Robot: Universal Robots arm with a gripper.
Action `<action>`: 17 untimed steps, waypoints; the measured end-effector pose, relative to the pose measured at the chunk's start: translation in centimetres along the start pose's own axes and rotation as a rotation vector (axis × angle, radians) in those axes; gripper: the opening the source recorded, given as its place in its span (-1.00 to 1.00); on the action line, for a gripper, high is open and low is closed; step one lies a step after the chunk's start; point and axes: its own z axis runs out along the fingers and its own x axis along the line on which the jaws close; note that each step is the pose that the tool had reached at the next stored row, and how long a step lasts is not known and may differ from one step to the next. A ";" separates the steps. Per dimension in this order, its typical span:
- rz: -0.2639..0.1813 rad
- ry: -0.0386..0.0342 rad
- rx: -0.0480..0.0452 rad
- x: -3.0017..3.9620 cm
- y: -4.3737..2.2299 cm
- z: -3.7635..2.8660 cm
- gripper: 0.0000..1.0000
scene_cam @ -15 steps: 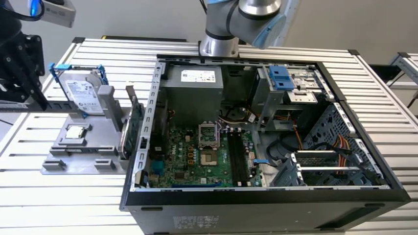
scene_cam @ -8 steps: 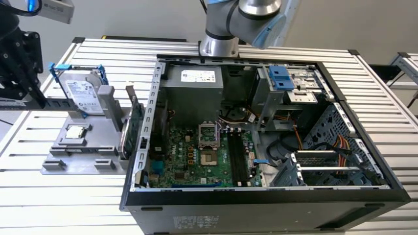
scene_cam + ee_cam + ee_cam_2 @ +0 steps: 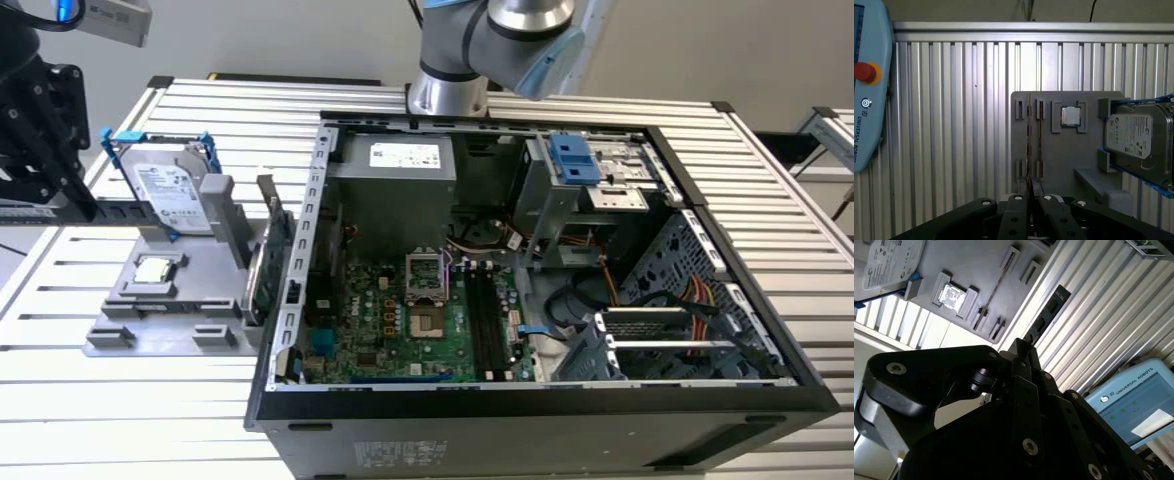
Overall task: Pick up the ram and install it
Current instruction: 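Pick up the ram and move it above insertion slot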
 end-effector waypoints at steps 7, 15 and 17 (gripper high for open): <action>0.000 0.0000 0.0000 -0.01 -0.54 -0.01 -1.00; 0.000 0.0001 -0.0001 -0.01 -0.74 -0.02 -1.00; 0.000 0.0000 -0.0001 -0.01 -0.92 -0.01 -1.00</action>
